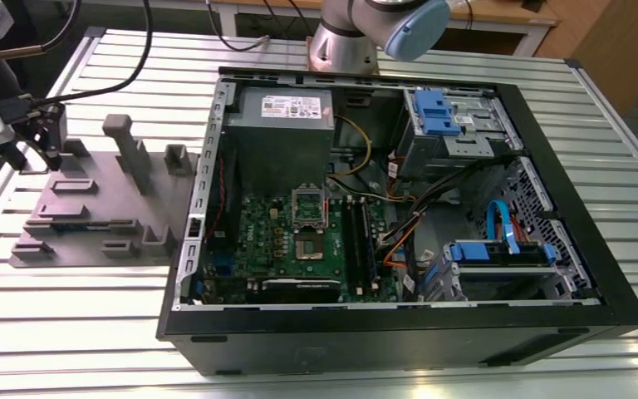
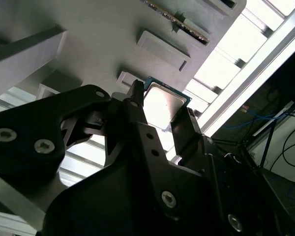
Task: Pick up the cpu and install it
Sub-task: 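Pick up the cpu and move it towards the insertion slot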
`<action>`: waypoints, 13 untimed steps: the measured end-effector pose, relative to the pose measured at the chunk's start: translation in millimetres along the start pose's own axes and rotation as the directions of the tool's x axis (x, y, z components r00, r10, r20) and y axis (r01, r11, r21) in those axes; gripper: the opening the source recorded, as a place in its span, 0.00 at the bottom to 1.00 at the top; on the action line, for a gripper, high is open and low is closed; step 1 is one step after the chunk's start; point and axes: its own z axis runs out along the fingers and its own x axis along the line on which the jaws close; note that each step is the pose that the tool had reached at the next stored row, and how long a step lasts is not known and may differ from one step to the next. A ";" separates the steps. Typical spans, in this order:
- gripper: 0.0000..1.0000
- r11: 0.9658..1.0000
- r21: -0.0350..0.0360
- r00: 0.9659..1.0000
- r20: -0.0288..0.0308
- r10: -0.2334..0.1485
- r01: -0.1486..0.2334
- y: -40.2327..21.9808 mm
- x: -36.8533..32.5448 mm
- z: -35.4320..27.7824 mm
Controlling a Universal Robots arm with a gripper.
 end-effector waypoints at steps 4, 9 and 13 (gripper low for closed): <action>0.47 1.000 0.000 1.000 0.000 0.000 0.000 0.1 0.1 -2.1; 0.47 1.000 0.000 1.000 0.000 0.000 0.000 0.2 0.2 -6.6; 0.47 1.000 0.000 1.000 0.000 0.000 0.000 0.4 0.2 -9.3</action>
